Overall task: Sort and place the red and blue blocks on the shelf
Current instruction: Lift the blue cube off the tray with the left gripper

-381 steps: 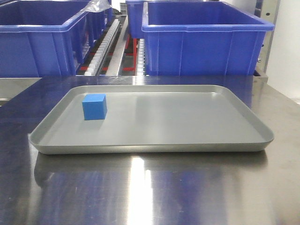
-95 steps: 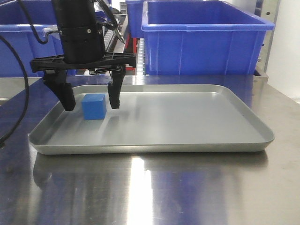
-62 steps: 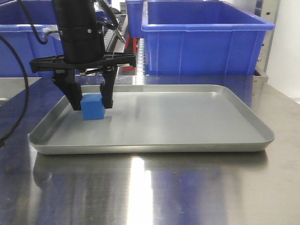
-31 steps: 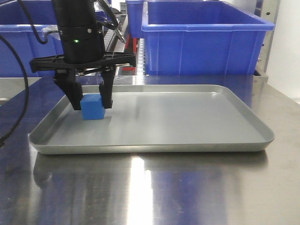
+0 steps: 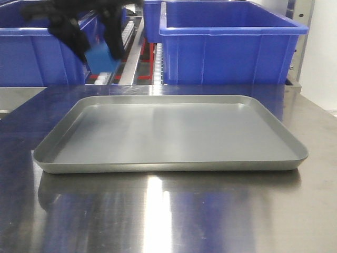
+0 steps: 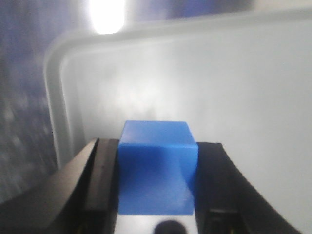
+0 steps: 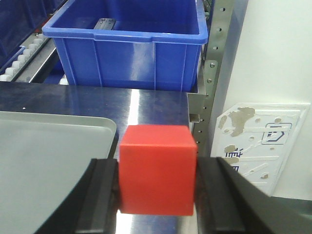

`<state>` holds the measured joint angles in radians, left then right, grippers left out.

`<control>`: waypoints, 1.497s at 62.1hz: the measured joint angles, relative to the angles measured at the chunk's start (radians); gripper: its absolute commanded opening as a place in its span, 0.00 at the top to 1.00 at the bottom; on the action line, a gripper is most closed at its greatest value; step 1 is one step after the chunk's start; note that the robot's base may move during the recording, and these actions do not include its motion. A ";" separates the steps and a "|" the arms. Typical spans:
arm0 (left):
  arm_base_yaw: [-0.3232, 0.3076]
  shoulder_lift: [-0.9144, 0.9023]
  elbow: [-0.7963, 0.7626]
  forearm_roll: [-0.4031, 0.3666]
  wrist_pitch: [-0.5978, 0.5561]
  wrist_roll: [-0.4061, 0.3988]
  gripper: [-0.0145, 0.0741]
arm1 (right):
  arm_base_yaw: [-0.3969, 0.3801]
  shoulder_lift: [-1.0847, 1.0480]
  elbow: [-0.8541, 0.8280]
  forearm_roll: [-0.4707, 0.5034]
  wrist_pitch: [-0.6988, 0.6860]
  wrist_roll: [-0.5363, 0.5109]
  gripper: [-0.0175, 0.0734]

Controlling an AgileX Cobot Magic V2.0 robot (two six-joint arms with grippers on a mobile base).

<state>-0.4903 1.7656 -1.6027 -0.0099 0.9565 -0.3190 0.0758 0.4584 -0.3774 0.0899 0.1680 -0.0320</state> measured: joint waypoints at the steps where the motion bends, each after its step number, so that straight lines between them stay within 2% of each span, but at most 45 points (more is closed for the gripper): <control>1: 0.004 -0.010 0.010 -0.006 -0.012 0.015 0.70 | 0.000 0.000 0.000 0.000 0.000 0.000 0.74; 12: 0.060 -0.136 0.154 -0.055 -0.139 0.154 0.70 | 0.000 0.000 0.000 0.000 0.000 0.000 0.74; 22: 0.120 -0.268 0.333 -0.083 -0.325 0.258 0.70 | 0.000 0.000 0.000 0.000 0.000 0.000 0.74; 37: 0.237 -0.515 0.670 -0.129 -0.703 0.285 0.70 | 0.000 0.000 0.000 0.000 0.000 0.000 0.74; 47: 0.304 -0.692 0.858 -0.136 -0.873 0.290 0.70 | 0.000 0.000 0.000 0.000 0.000 0.000 0.74; 55: 0.344 -0.830 0.963 -0.138 -0.918 0.291 0.70 | 0.000 0.000 0.000 0.000 0.000 0.000 0.74; 66: 0.375 -1.026 1.069 -0.129 -0.923 0.297 0.70 | 0.000 0.000 0.000 0.000 0.000 0.000 0.74; 74: 0.382 -1.151 1.127 -0.099 -0.923 0.300 0.70 | 0.000 0.000 0.000 0.000 0.000 0.000 0.74; 77: 0.384 -1.207 1.150 -0.062 -0.923 0.302 0.70 | 0.000 0.000 0.000 0.000 0.000 0.000 0.74; 83: 0.384 -1.265 1.173 -0.013 -0.923 0.302 0.70 | 0.000 0.000 0.000 0.000 0.000 0.000 0.74; 93: 0.384 -1.299 1.187 -0.004 -0.923 0.304 0.70 | 0.000 0.000 0.000 0.000 0.000 0.000 0.74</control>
<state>-0.1066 0.4664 -0.4161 -0.0144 0.0331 -0.0146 0.0758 0.4584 -0.3774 0.0899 0.1680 -0.0320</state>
